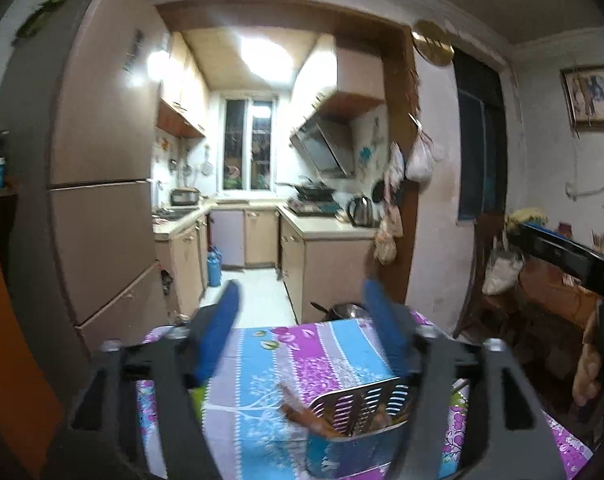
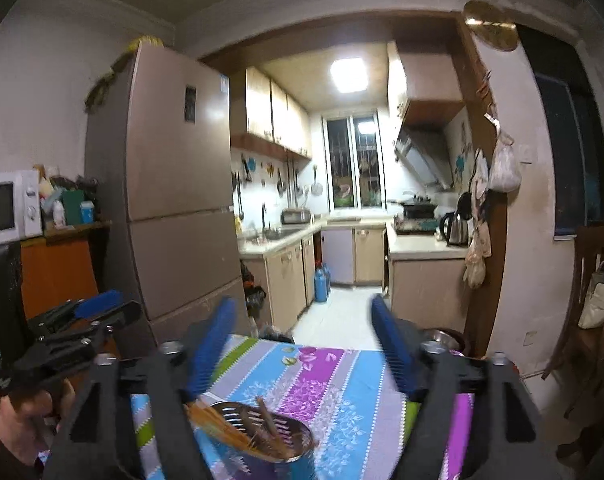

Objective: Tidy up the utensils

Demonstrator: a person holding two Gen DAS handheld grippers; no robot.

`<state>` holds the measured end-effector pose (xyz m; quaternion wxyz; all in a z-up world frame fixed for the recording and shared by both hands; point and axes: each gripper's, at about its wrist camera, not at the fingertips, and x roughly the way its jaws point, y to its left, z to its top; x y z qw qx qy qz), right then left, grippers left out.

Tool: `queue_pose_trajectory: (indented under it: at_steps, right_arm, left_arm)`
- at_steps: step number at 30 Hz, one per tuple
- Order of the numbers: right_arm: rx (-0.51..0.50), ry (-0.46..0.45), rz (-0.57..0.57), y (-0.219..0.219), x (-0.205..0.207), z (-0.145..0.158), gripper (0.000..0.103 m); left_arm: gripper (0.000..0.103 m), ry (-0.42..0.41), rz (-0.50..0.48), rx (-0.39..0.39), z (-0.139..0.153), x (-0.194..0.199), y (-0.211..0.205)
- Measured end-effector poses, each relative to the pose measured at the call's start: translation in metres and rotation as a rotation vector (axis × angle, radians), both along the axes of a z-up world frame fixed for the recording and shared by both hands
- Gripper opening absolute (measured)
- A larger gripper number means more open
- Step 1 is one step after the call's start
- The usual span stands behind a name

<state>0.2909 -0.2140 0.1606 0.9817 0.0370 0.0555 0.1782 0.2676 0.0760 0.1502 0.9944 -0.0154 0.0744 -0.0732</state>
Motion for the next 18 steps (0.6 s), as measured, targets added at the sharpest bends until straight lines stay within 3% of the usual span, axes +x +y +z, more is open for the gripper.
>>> queue_pose_trajectory:
  at_steps: [3, 8, 14, 18]
  right_arm:
    - [0.009, -0.035, -0.017, -0.007, -0.045, -0.014, 0.098]
    - [0.011, -0.027, -0.052, -0.008, -0.113, -0.053, 0.098]
    - [-0.003, 0.046, -0.068, 0.006, -0.175, -0.101, 0.098]
    - [0.001, 0.083, -0.089, 0.016, -0.21, -0.123, 0.098]
  left_arm:
    - [0.098, -0.045, 0.064, -0.02, -0.005, -0.036, 0.017]
    - [0.098, -0.052, 0.117, -0.034, -0.033, -0.094, 0.029]
    - [0.098, 0.053, 0.089, 0.022, -0.078, -0.147, 0.008]
    - [0.098, 0.104, 0.051, 0.013, -0.102, -0.174, 0.001]
